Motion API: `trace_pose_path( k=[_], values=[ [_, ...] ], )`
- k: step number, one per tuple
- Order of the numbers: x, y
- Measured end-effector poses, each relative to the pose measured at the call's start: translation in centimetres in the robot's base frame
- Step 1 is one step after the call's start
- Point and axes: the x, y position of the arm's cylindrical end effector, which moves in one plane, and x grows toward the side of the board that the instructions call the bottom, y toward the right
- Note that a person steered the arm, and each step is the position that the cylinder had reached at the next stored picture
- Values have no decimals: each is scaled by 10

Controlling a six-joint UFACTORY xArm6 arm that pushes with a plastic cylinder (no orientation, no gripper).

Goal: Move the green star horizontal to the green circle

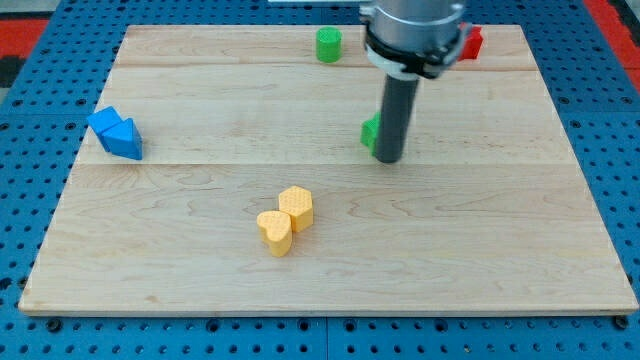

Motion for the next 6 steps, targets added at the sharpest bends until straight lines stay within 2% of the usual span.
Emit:
trace_pose_path(
  k=[1,6],
  values=[
    [-20,-13],
    [-23,-37]
  ],
)
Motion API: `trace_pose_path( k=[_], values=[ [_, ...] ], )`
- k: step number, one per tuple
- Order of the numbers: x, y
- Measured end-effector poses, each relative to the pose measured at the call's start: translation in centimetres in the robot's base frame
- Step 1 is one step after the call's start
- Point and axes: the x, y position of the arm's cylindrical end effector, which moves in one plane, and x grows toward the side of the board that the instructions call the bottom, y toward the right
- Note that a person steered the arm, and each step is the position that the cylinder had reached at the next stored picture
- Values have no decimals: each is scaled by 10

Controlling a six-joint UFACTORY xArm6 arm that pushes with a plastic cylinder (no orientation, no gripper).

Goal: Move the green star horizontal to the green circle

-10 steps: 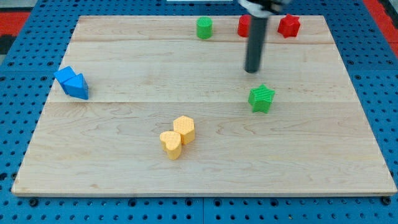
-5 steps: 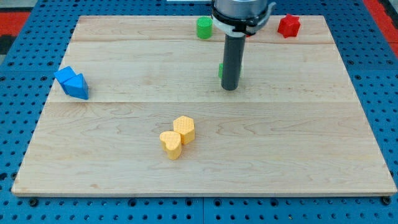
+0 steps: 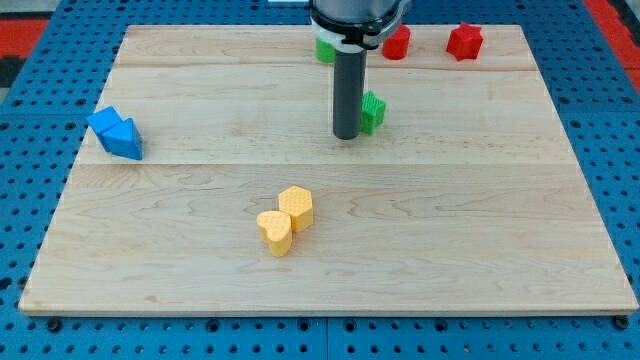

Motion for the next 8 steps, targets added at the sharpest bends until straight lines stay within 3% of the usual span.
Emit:
trace_pose_path(
  k=[8],
  values=[
    [32,-1]
  ],
)
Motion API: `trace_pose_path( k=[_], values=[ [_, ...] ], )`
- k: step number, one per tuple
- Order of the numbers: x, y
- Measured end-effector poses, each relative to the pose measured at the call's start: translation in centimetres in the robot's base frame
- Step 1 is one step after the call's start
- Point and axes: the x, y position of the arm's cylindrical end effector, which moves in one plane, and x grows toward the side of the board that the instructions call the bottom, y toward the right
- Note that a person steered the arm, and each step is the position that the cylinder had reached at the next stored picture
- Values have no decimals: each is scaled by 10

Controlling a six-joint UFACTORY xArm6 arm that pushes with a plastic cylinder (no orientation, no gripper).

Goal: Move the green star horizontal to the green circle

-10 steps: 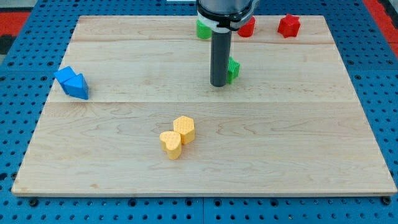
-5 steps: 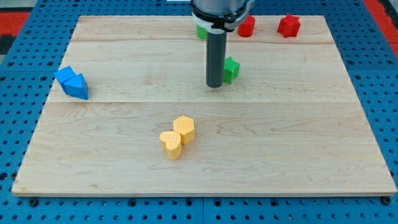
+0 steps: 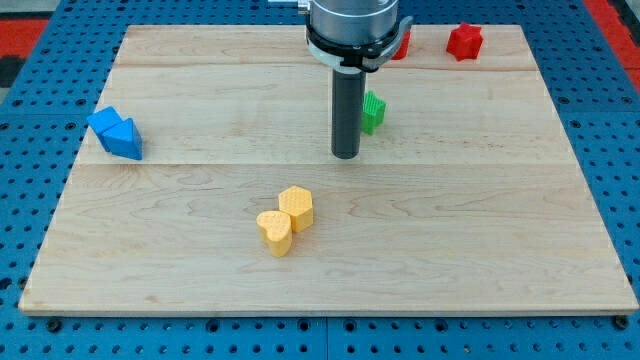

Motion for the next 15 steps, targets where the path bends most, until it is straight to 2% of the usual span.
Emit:
trace_pose_path(
  k=[2,3,4,6,7,8,9,10,11,13,15],
  values=[
    [0,2],
    [-1,28],
    [-16,44],
    [-69,39],
    [-96,12],
    [-126,-57],
    [-125,-88],
    [-99,-102],
    [-100,-140],
    [-131,-143],
    [-121,-123]
  ],
)
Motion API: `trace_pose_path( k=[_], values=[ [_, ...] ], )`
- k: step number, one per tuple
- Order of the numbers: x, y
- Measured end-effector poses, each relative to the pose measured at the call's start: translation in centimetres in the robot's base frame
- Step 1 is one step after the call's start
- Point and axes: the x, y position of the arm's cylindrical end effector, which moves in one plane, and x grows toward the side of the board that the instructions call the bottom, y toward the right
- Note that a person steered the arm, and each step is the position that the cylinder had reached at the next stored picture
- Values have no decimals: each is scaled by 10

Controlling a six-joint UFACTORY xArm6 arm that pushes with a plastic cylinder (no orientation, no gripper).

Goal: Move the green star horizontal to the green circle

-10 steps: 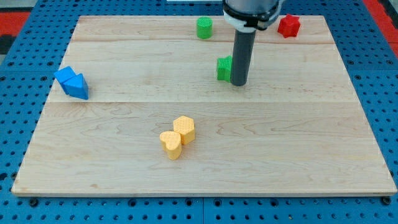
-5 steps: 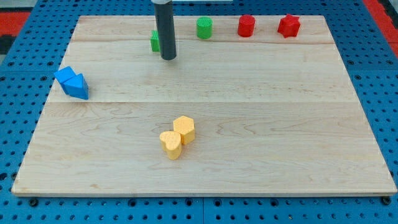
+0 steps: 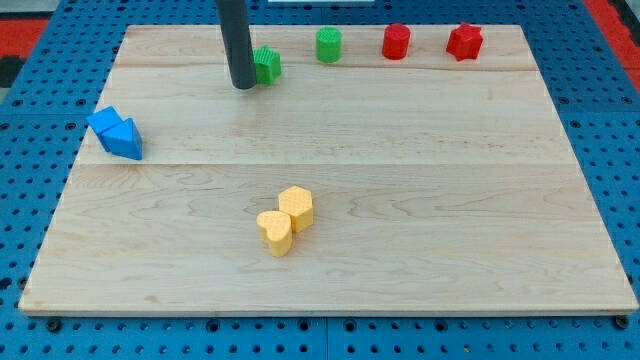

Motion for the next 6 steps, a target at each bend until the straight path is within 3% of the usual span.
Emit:
trace_pose_path(
  k=[6],
  values=[
    [-50,34]
  ],
)
